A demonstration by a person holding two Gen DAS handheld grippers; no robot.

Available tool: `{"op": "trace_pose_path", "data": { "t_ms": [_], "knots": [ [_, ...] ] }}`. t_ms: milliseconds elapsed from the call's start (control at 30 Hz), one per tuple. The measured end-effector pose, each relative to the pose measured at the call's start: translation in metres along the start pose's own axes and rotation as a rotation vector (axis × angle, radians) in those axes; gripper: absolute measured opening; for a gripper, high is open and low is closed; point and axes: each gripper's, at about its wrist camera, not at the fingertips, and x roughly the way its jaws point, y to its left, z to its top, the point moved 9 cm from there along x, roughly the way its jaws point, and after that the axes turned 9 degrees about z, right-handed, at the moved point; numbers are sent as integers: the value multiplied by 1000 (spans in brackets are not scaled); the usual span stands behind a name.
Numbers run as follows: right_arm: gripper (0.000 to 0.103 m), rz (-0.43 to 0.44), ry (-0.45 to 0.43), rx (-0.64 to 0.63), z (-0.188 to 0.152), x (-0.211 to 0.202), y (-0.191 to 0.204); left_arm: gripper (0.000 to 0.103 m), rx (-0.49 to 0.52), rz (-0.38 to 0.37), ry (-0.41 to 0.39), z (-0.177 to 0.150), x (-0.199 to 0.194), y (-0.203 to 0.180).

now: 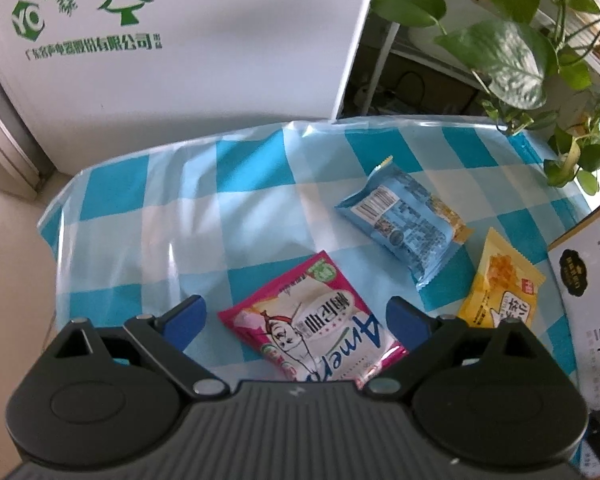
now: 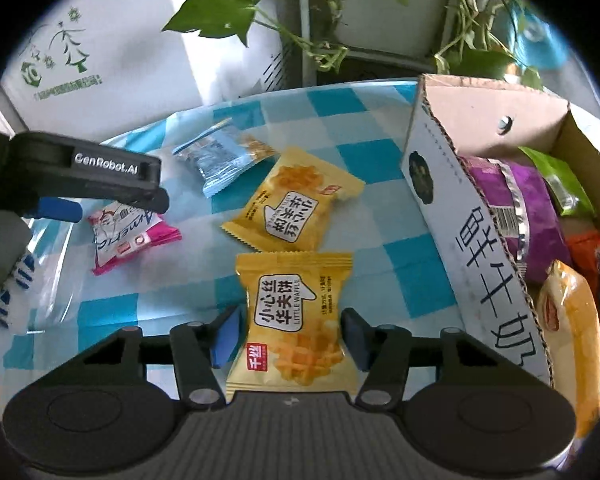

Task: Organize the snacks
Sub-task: 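Grasp the pink Ameri bag with the left gripper while the right gripper grasps the yellow waffle bag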

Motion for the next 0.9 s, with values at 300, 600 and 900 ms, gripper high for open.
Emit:
{"op": "trace_pose_path", "data": {
  "t_ms": [300,600,900],
  "knots": [
    [62,3,11,-1,0,0,0,97,1,44,6,0,4,-10],
    [62,8,17,-5,0,1,-1,95,13,106,-12,-3,7,-13],
    [54,39,22,4,1,-5,-1,54,22,60,-58,-6,-6,-9]
  ]
}}
